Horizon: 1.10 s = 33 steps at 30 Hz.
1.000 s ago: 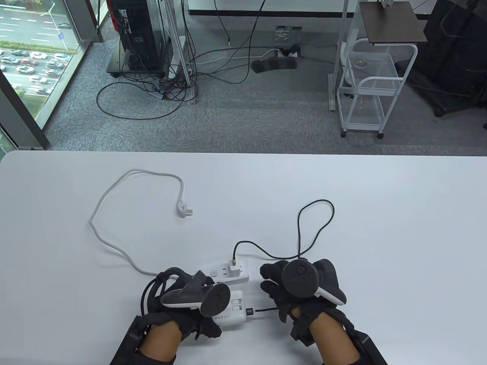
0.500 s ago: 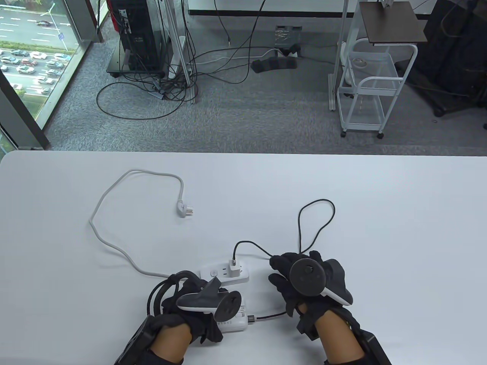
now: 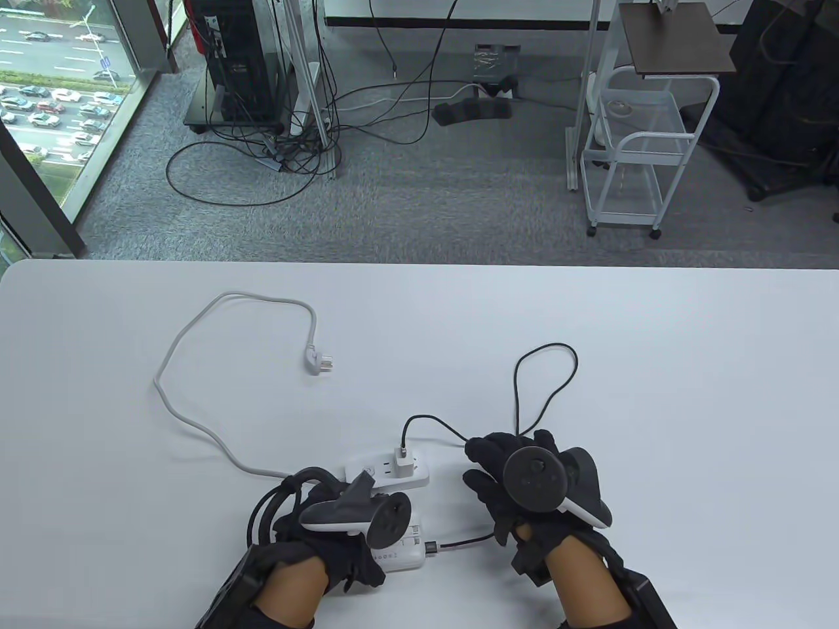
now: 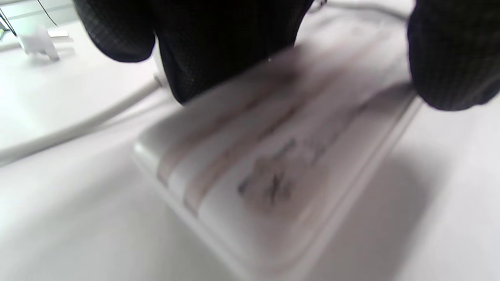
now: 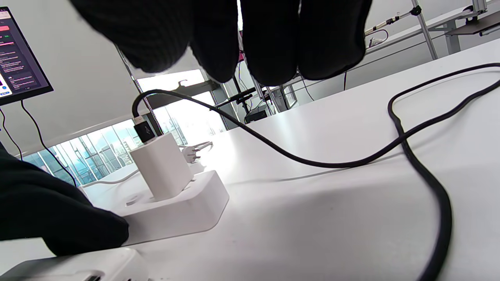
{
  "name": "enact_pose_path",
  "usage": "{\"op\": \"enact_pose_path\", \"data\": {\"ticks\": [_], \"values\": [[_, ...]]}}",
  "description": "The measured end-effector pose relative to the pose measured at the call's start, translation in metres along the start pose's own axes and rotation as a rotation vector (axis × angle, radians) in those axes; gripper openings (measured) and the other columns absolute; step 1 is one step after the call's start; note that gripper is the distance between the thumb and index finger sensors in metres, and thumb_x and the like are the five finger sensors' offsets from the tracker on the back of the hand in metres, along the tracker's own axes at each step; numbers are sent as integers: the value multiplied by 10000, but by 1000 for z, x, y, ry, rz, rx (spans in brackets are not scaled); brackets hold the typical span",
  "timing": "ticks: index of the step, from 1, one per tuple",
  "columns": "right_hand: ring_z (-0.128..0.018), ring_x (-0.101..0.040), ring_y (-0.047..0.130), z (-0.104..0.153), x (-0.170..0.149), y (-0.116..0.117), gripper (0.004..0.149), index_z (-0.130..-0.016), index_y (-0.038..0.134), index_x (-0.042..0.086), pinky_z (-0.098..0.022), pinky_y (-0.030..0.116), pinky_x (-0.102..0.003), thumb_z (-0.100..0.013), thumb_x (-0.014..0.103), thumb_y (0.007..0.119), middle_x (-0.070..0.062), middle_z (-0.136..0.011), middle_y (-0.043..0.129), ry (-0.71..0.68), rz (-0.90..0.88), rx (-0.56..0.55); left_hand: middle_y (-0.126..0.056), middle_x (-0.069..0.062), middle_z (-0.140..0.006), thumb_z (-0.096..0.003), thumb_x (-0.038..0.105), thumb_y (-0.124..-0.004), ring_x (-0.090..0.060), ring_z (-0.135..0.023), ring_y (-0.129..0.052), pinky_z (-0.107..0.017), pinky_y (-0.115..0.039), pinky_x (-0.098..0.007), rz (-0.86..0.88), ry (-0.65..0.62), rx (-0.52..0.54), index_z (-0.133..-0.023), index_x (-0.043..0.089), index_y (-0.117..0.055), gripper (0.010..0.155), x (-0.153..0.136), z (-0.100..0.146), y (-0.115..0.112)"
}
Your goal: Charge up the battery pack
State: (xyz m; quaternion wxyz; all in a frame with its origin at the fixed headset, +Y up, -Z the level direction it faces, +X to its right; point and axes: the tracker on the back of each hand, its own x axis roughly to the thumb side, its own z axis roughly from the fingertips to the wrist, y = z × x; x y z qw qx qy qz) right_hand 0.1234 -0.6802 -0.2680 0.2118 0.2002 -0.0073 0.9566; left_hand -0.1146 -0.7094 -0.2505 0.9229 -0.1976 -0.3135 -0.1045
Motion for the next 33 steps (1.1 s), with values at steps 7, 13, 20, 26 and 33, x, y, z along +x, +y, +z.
{"op": "enact_pose_path", "data": {"ticks": [7,13,20,26,33], "values": [[-946,-555,630,6,-2,-3,661,-1033,577,207,-659,352,-817,-460,481,762,-226,-1113,554,2,77,-49,-656,-144,-1140,-418,807,-725,-398,-959,-781,-695,-622,-635,96,145,243,-1186,187,-490,1015,-28,32,22],[-1042,-601,334,11,-7,-3,852,-1096,320,269,-658,232,-832,-430,618,721,-205,-1196,227,41,161,-57,-251,-258,-1217,-445,816,-641,-551,-1071,-373,-701,-366,-748,228,245,339,-1211,183,-235,1075,-54,43,21],[-1045,-603,290,9,-13,3,859,-1097,287,281,-652,220,-837,-432,629,704,-203,-1195,185,69,163,1,-248,-255,-1217,-450,812,-633,-553,-1069,-370,-699,-362,-751,293,256,350,-1209,183,-218,1069,-66,46,18],[-1046,-598,299,8,-12,5,849,-1097,293,280,-649,226,-838,-435,622,701,-202,-1195,192,58,164,1,-237,-267,-1215,-452,809,-634,-554,-1070,-360,-699,-356,-752,284,252,348,-1208,189,-208,1066,-65,46,18],[-1042,-604,308,10,-12,3,846,-1098,298,275,-649,232,-838,-438,619,698,-210,-1193,197,59,153,-10,-233,-257,-1217,-453,807,-633,-555,-1069,-355,-698,-354,-754,274,257,351,-1206,194,-203,1062,-64,46,18]]}}
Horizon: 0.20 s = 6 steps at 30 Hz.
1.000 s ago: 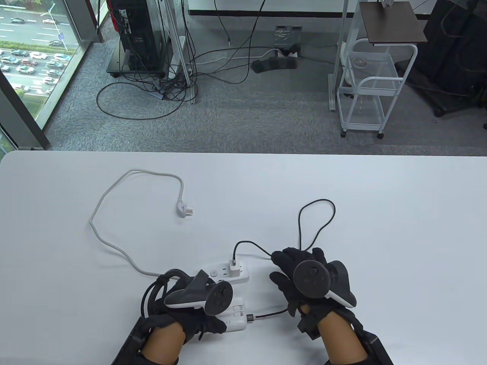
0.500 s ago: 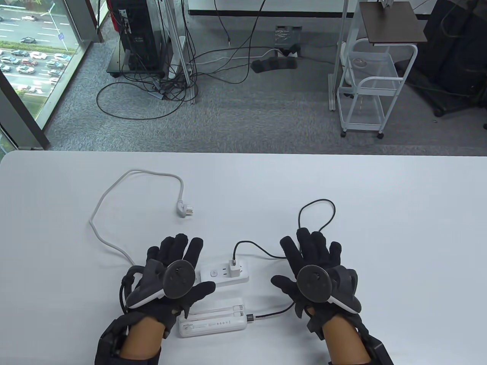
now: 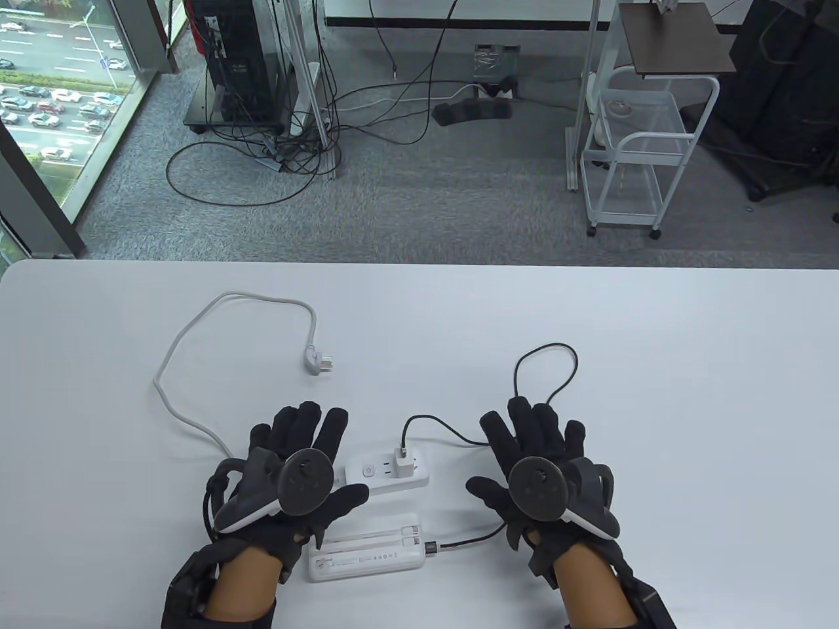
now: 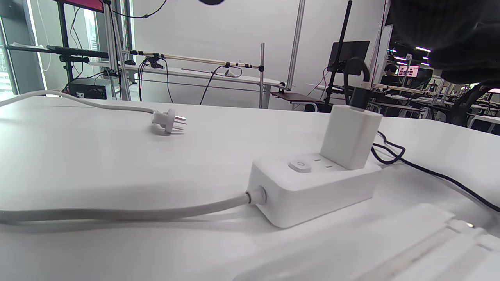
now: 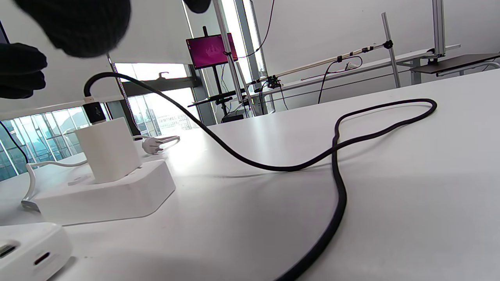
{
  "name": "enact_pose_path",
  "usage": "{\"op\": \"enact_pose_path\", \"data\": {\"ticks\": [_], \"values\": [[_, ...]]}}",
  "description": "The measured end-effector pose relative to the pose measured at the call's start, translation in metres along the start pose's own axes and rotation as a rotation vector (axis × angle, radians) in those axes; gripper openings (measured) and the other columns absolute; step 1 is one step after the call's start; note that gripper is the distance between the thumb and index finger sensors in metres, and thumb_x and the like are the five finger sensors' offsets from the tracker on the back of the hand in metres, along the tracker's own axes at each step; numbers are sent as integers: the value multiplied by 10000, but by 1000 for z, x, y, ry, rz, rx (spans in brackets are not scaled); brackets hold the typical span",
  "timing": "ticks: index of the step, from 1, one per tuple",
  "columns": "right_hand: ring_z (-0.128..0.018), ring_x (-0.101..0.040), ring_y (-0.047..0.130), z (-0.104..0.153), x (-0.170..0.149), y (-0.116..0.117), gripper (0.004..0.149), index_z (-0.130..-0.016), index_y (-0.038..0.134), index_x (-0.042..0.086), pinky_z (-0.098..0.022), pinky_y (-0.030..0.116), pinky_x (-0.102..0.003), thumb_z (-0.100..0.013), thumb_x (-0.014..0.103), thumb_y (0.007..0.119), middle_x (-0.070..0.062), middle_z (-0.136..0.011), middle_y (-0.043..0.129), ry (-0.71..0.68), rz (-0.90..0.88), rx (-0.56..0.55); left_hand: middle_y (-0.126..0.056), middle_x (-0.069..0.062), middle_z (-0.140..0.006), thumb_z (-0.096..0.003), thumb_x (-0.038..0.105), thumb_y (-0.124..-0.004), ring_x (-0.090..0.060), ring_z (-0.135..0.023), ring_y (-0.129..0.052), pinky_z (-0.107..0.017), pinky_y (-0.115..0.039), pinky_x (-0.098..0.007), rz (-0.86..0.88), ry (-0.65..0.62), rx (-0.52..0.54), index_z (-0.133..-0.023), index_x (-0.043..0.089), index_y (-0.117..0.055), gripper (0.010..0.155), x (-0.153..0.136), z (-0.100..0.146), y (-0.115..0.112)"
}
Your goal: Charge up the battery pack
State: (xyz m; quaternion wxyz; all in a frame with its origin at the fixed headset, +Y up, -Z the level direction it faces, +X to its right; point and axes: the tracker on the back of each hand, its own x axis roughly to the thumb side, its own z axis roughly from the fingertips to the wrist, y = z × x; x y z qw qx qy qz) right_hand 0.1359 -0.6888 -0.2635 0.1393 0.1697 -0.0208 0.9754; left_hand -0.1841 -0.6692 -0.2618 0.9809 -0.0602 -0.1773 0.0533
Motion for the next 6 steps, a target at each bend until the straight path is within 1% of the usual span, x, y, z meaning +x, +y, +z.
{"op": "enact_pose_path", "data": {"ticks": [6], "values": [[-1043,-601,324,0,0,1,840,-1099,309,270,-647,238,-839,-440,619,695,-207,-1194,209,0,-4,9,-228,-261,-1216,-454,804,-633,-559,-1069,-356,-697,-354,-754,-14,-2,-12,-1206,200,-204,1056,2,0,0]]}}
